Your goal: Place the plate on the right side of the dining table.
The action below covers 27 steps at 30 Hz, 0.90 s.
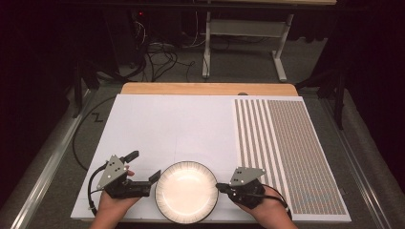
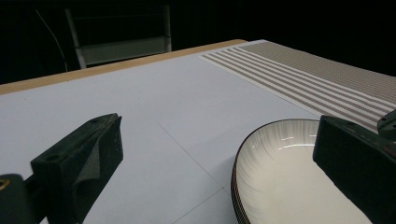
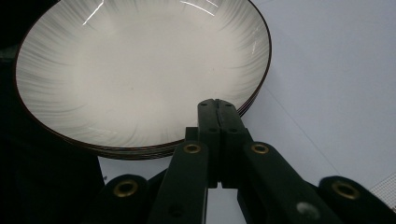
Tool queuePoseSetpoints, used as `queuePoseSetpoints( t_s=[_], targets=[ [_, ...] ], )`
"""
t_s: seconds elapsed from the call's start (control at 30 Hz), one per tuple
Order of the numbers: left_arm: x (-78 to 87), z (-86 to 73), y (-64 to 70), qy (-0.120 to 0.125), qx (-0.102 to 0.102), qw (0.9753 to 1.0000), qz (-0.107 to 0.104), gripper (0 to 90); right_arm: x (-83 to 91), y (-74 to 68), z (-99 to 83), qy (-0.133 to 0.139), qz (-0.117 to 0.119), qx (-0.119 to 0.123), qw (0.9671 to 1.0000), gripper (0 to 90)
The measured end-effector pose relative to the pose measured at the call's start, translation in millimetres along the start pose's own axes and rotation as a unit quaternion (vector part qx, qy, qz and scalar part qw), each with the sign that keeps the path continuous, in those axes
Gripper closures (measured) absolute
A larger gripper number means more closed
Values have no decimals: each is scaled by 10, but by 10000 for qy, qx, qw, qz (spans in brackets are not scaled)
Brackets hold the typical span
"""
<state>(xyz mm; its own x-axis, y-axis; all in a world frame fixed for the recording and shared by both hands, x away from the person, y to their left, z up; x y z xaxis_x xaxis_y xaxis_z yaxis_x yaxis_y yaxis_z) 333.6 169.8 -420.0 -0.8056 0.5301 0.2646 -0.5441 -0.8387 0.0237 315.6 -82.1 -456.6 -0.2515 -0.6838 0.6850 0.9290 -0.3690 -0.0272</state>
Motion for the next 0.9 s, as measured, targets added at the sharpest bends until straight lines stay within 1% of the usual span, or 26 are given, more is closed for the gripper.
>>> queuePoseSetpoints(
  t_s=[0.17, 0.3, 0.63, 0.9],
  targets=[
    [-13, -11, -20, -15, 42, 10000, -9, 21, -10, 1, 11, -54, -48, 41, 10000, 900],
    [-3, -3, -14, -2, 6, 10000, -18, 21, -14, -2, 12, -55, -47, 44, 10000, 900],
    [-3, 2, -19, -2, 2, 10000, -33, 21, -20, -7, 14, -66, -46, 43, 10000, 900],
    [15, 17, -28, 26, -1, 10000, -24, 21, -67, -49, 25, -116, 14, 87, 9999, 900]
  ],
)
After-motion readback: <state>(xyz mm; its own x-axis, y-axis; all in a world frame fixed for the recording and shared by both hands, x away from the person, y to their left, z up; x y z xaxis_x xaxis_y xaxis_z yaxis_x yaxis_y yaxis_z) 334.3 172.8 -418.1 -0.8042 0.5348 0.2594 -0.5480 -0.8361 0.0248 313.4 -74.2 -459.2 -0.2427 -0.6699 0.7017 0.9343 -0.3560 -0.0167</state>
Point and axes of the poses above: each handheld gripper's, and its own axes: x roughly backward along the jaws, z roughly out of its top, y roughly to its right, the point moved 9 cm from there along -x, roughly forward along the jaws, and after that the axes turned 4 degrees about z, right-handed, at the moved point
